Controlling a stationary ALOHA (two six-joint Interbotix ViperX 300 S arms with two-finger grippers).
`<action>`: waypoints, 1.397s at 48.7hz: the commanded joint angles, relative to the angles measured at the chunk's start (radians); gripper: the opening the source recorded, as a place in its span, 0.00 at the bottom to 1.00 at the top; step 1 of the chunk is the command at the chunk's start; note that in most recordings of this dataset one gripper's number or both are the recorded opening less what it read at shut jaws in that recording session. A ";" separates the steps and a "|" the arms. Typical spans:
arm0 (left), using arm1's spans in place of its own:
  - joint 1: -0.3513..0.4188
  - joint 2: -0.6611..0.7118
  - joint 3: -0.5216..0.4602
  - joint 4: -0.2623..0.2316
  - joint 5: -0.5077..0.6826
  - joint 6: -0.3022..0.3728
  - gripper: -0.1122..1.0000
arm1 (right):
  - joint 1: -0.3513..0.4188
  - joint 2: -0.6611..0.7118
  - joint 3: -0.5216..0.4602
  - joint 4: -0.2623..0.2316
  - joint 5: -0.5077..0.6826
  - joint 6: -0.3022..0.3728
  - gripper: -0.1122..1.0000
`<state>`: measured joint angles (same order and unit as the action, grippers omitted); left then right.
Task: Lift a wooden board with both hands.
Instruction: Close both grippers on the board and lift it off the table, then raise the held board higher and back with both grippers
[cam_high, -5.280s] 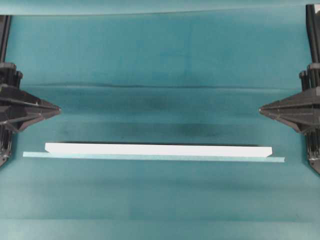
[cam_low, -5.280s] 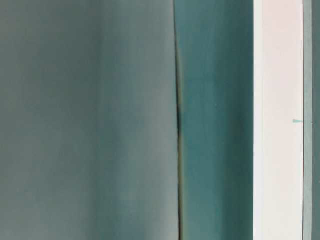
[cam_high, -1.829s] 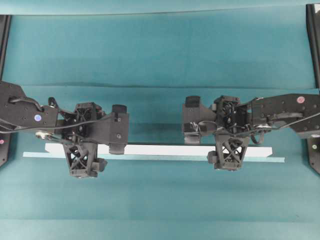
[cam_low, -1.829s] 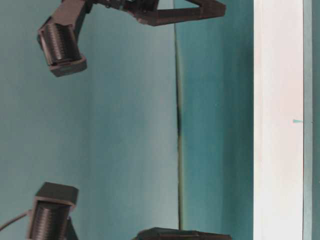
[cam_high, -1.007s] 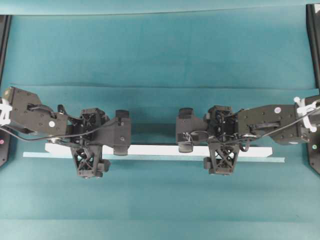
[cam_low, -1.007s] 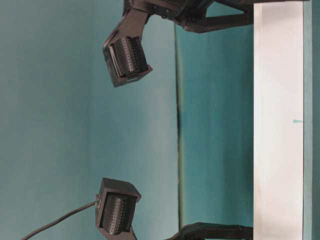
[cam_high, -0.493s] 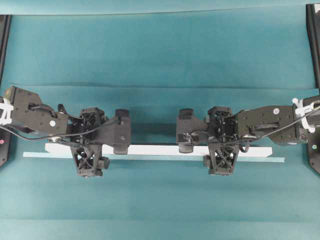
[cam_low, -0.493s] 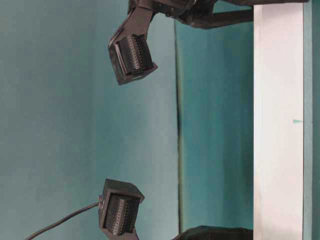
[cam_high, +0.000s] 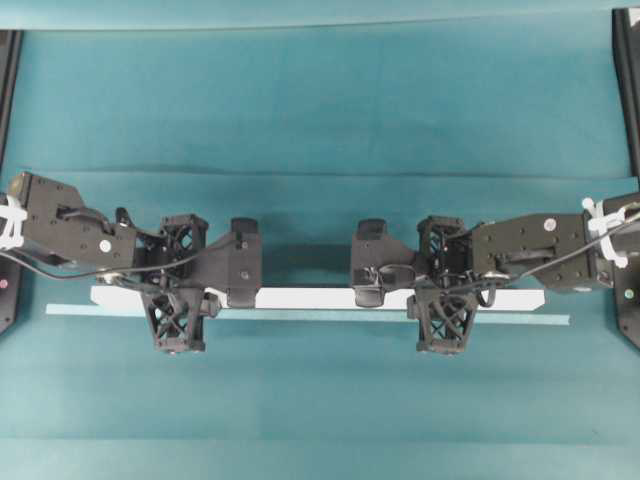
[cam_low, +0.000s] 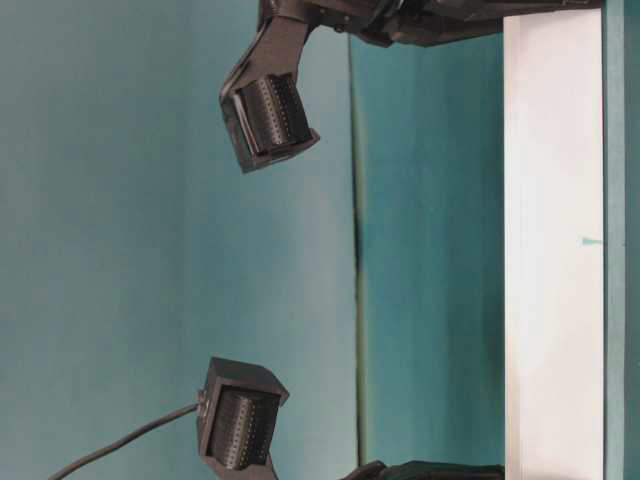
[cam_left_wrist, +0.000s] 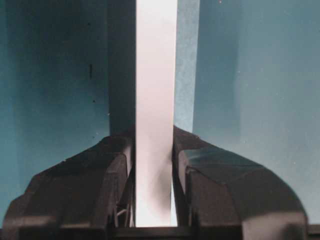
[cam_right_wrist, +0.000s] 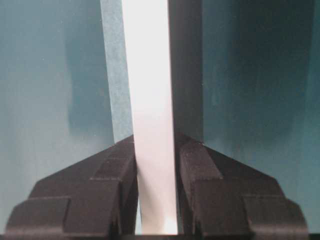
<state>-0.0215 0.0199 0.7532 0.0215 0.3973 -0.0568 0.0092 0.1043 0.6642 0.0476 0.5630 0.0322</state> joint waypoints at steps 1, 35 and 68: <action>-0.002 -0.006 -0.008 0.000 -0.003 0.002 0.26 | 0.006 0.008 -0.006 -0.002 0.000 0.009 0.29; 0.020 -0.146 -0.058 0.000 0.169 0.005 0.26 | -0.015 -0.101 -0.087 0.000 0.199 0.006 0.29; 0.067 -0.313 -0.253 0.002 0.508 0.011 0.26 | -0.069 -0.201 -0.310 0.003 0.563 0.003 0.29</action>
<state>0.0383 -0.2623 0.5461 0.0199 0.8851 -0.0445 -0.0568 -0.0859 0.3835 0.0460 1.1014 0.0337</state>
